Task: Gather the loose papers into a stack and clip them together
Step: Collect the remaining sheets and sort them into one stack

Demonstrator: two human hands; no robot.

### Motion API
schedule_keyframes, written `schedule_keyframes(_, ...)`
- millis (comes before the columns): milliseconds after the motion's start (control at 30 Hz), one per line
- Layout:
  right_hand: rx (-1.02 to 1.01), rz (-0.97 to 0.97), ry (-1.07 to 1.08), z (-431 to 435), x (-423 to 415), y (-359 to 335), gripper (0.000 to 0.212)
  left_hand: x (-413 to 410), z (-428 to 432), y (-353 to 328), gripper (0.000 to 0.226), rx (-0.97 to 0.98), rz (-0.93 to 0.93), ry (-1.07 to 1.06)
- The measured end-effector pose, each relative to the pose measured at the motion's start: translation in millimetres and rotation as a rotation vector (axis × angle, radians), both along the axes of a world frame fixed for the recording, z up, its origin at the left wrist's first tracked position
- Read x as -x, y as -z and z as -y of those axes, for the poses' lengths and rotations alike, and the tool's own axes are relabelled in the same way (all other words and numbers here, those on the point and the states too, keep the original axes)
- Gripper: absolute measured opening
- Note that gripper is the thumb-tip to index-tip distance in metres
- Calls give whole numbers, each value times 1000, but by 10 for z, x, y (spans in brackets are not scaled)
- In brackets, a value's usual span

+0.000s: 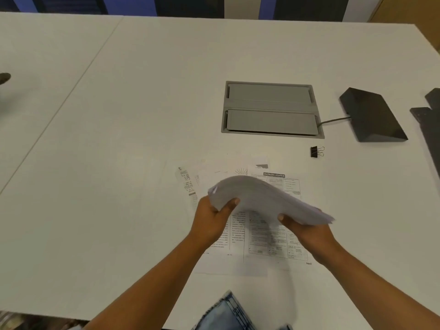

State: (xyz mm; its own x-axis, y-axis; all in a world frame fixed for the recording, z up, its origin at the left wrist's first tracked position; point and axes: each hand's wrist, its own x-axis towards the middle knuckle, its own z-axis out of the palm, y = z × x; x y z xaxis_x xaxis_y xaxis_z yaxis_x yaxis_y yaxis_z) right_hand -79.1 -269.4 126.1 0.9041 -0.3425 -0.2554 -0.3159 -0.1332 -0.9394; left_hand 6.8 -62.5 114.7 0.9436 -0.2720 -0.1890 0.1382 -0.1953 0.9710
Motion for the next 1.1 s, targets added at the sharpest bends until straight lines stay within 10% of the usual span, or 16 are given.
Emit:
schedule_keyframes(300, 33, -50, -24, 153, 150, 145, 9, -50, -67, -45, 18, 78, -54, -16)
schedule_keyframes(700, -252, -201, 39, 75, 234, 290, 32, 205, -310, 0, 25, 124, -351, -115)
schedule_keyframes(800, 106, -297, 205, 179, 246, 555, 31, 216, -457, 10, 22, 125, -355, -165)
schedule_keyframes(900, 530, -629, 217, 258, 266, 850, 77, 217, -608, 22, 21, 122, -349, -217)
schedule_keyframes(1100, 666, -897, 174, 39, 323, 1040, 106, 258, -833, 45, 19, 84, -327, -267)
